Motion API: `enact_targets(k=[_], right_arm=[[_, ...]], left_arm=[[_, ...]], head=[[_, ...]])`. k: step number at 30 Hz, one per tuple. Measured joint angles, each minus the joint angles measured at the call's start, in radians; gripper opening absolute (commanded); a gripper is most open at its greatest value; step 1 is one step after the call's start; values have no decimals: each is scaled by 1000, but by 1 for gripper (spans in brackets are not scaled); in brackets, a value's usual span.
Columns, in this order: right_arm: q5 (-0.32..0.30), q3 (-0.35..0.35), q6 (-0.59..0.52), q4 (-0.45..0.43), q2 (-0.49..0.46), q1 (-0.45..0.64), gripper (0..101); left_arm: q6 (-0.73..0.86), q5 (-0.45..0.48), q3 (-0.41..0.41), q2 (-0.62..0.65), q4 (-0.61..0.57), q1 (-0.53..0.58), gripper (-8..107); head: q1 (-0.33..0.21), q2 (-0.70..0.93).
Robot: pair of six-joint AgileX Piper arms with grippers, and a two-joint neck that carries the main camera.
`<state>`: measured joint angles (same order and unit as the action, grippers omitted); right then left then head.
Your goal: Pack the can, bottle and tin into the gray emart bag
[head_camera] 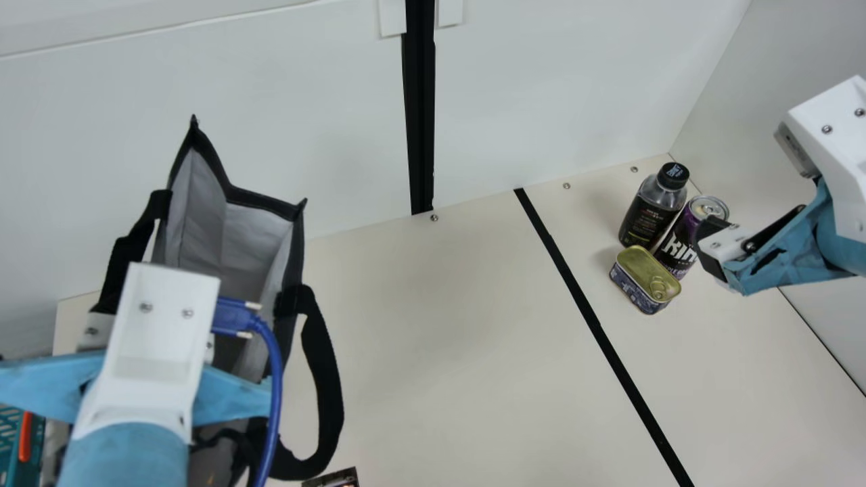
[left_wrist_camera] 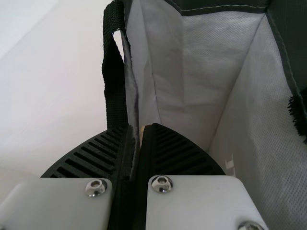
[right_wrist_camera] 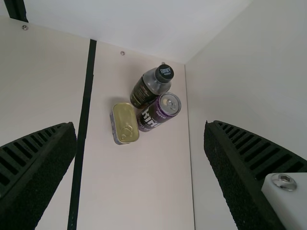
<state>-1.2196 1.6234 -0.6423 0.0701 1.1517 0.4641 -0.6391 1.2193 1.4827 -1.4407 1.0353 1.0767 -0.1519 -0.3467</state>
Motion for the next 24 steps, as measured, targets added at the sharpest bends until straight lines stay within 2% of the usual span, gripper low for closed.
enact_targets(k=[8,24], right_arm=[[0,0,0,0,0,0,91],[0,0,0,0,0,0,91]], left_arm=[[-61,0,-19,-21,-21,39,10],[-163,1,-3,-93,-58,133,10]], head=[[0,-2],[0,-2]])
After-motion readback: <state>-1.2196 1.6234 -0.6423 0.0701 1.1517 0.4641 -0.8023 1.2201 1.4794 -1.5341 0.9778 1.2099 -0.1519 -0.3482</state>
